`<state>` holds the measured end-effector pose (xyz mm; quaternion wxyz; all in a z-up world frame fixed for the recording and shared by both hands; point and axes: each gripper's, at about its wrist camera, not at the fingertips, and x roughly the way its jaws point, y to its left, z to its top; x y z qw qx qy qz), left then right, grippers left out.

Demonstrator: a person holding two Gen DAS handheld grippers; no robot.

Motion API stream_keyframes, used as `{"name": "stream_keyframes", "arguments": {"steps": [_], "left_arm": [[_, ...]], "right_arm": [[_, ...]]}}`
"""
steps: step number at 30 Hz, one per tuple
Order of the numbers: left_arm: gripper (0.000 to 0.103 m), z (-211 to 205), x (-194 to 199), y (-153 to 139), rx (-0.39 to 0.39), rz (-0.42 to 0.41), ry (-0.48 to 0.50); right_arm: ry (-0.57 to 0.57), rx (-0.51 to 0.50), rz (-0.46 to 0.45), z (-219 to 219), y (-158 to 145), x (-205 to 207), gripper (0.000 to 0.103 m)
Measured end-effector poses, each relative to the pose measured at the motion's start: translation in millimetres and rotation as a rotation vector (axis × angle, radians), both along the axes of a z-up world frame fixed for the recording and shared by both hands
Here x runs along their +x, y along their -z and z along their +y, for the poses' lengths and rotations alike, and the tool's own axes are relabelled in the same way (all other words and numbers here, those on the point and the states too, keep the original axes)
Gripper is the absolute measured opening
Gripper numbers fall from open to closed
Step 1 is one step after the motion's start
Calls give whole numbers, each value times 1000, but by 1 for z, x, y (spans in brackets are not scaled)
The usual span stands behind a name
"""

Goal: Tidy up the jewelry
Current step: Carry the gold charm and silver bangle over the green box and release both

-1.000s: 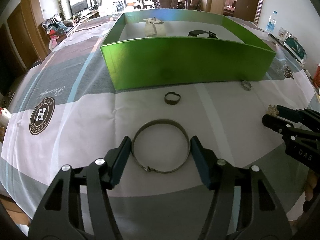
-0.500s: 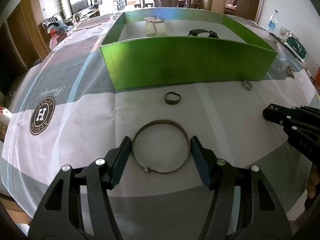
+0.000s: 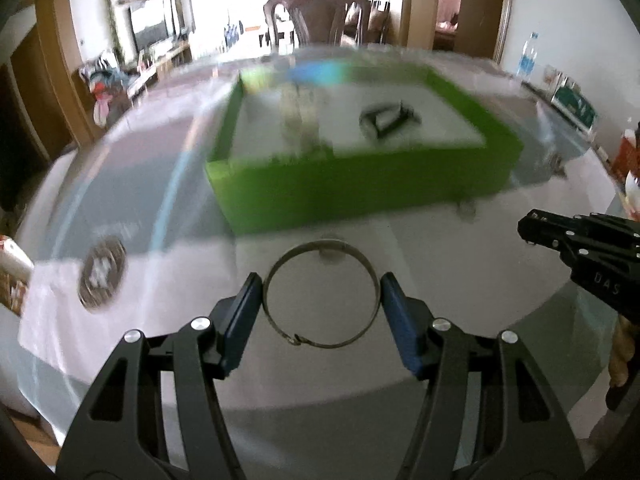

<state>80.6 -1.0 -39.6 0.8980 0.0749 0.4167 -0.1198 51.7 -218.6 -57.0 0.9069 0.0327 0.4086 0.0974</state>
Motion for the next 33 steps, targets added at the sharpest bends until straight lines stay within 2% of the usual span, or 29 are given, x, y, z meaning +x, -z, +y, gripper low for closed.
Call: {"name": "stream_keyframes", "arguments": {"steps": [2, 7, 11, 15, 17, 19, 24, 31, 32, 33], "left_arm": [[61, 0, 6, -19, 6, -47, -7], [61, -2, 30, -63, 0, -158, -19], [61, -5, 63, -78, -40, -190, -40], [61, -11, 92, -67, -17, -195, -71], [61, -13, 102, -54, -3, -168, -91], [61, -12, 109, -42, -4, -135, -96], [61, -7, 120, -24, -4, -77, -109], [61, -6, 122, -19, -19, -62, -108], [62, -6, 122, -19, -20, -61, -106], [68, -7, 122, -19, -22, -65, -107]], "right_arm": [[-5, 15, -49, 0, -22, 6, 14], [-21, -18, -147, 7, -64, 29, 14], [-13, -7, -148, 9, -71, 63, 15], [35, -34, -47, 7, -43, 103, 15], [54, -38, 12, 9, -26, 115, 15], [44, -21, 33, 12, -16, 118, 15], [48, -46, 38, 15, -8, 118, 15], [54, -57, 36, 16, -9, 118, 15], [61, -64, 33, 16, -9, 118, 18], [68, -67, 30, 15, -10, 117, 31]]}}
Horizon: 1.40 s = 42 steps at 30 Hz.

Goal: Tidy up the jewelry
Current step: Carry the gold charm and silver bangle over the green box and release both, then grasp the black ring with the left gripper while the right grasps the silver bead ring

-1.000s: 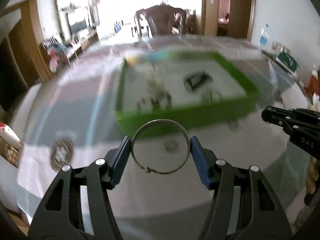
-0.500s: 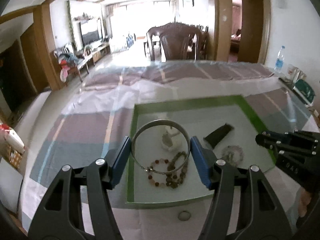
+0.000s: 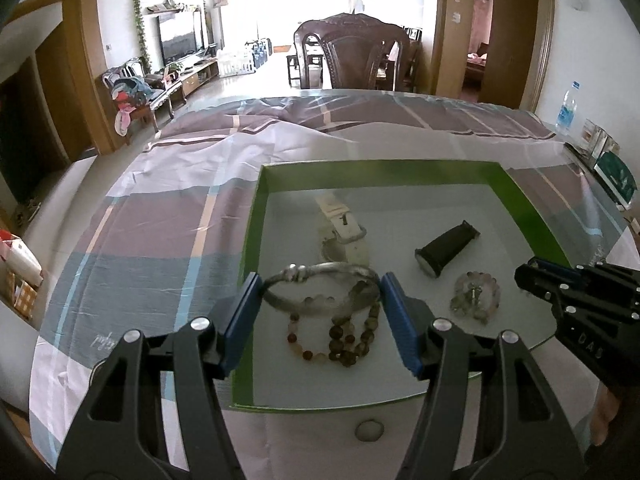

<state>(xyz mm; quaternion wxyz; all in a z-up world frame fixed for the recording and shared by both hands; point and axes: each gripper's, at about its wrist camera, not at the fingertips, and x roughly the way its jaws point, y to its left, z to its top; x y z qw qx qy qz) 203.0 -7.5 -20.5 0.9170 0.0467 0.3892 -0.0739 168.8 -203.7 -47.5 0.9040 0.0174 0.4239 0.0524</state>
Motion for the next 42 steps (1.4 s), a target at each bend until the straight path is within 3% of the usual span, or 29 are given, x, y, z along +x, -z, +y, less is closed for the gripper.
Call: {"name": "stream_keyframes", "arguments": {"steps": [1, 2, 8, 12, 20, 27, 29, 31, 32, 37, 42], "left_arm": [[76, 0, -1, -1, 0, -5, -3], [77, 1, -4, -3, -3, -15, -7], [77, 18, -36, -11, -4, -18, -21], [77, 35, -79, -3, -19, 1, -8], [77, 16, -86, 50, -8, 153, 48], [77, -8, -77, 65, 10, 184, 64], [73, -13, -74, 68, 23, 183, 62], [55, -16, -70, 72, 25, 201, 59], [54, -16, -69, 74, 23, 204, 59], [31, -12, -74, 72, 14, 185, 65], [25, -3, -85, 72, 8, 194, 58]], "right_arm": [[9, 0, -6, -1, -2, -2, 40], [18, 6, -21, -4, -5, -7, 48], [14, 60, -82, -27, -23, -57, 49], [23, 64, -33, -40, -6, -85, 49], [0, 31, 117, -15, 48, -73, 48], [5, -75, 95, 10, 57, -57, 48], [1, -71, 88, 11, 57, -57, 40], [-8, -66, 87, 11, 57, -57, 25], [-9, -59, 90, 9, 56, -58, 22], [-29, -50, 93, 6, 56, -65, 22], [-49, -30, 106, 4, 55, -84, 21]]}}
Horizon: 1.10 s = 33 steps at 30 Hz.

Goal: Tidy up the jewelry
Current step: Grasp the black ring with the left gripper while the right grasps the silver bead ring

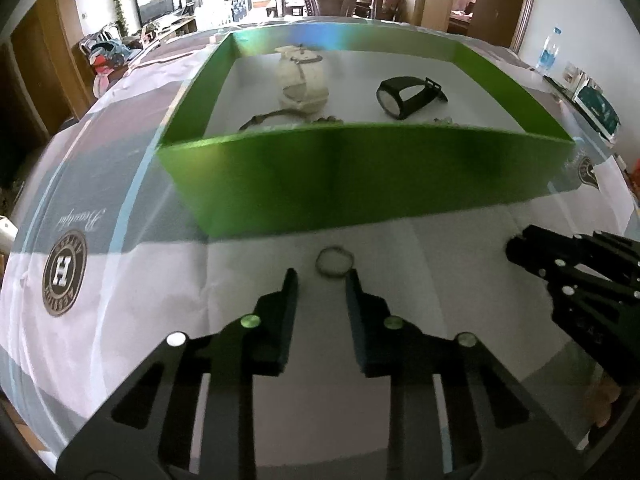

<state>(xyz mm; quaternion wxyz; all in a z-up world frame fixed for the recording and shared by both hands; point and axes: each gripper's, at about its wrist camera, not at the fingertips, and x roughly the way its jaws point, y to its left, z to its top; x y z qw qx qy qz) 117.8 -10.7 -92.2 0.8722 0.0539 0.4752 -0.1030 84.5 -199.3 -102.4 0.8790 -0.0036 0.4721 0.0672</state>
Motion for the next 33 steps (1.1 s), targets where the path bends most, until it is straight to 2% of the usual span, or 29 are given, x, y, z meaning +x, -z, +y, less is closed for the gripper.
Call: {"name": "stream_keyframes", "arguments": {"steps": [5, 6, 7, 9, 12, 21, 23, 25, 27, 28, 33], "left_arm": [[25, 5, -20, -1, 9, -2, 3], [30, 6, -22, -1, 7, -2, 1], [41, 9, -24, -3, 2, -4, -3], [47, 12, -24, -5, 3, -18, -11], [47, 12, -18, -5, -6, -11, -26], [47, -14, 14, 1, 16, -13, -20], [45, -15, 17, 1, 9, -16, -19], [32, -16, 15, 1, 8, -26, -8], [24, -15, 12, 0, 5, -27, 2], [20, -14, 10, 0, 3, -26, 3], [20, -4, -6, 0, -9, -24, 8]], "right_arm": [[1, 15, 0, -3, -2, -19, 21], [8, 14, -3, -4, -3, -20, 22], [17, 11, -11, -4, -4, -21, 22], [27, 1, -20, -3, -5, -23, 28], [33, -4, -21, -3, -3, -24, 36], [26, -26, -28, 1, 2, -25, 41], [23, -32, -33, 1, 2, -26, 41], [21, -33, -36, 0, 2, -26, 38], [19, -27, -39, -1, 2, -27, 22], [17, -16, -36, -2, 1, -27, 22], [2, 1, -33, 1, 1, -30, 21]]}}
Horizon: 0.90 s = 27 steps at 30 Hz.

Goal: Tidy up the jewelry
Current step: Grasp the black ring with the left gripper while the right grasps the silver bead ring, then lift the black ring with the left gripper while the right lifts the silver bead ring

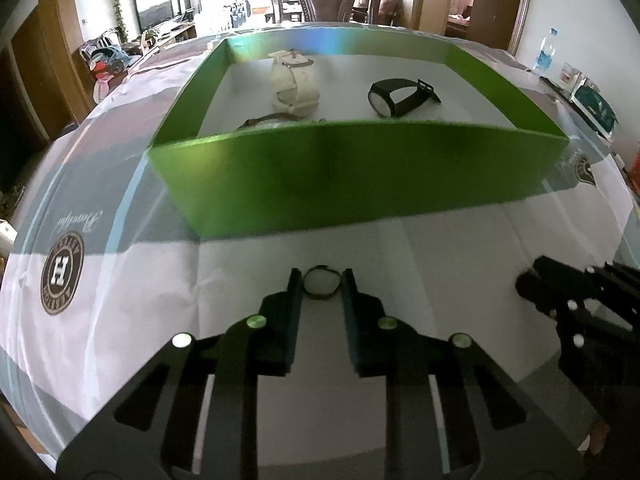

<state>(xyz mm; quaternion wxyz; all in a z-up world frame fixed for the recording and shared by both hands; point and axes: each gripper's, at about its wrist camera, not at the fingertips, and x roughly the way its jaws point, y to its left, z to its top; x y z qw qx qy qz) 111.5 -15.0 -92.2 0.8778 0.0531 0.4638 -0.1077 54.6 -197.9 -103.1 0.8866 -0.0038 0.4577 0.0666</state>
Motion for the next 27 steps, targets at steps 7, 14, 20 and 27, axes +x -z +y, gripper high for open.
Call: {"name": "stream_keyframes", "arguments": {"steps": [7, 14, 20, 27], "left_arm": [[20, 25, -25, -2, -71, 26, 5], [35, 25, -35, -4, -48, 6, 5], [36, 18, -38, 0, -16, -3, 7], [32, 17, -34, 1, -3, -11, -11]], "right_arm": [[8, 1, -13, 1, -7, -6, 22], [11, -11, -14, 4, -5, -8, 45], [16, -22, -1, 4, 1, -7, 45], [16, -24, -12, 3, 2, -6, 32]]}}
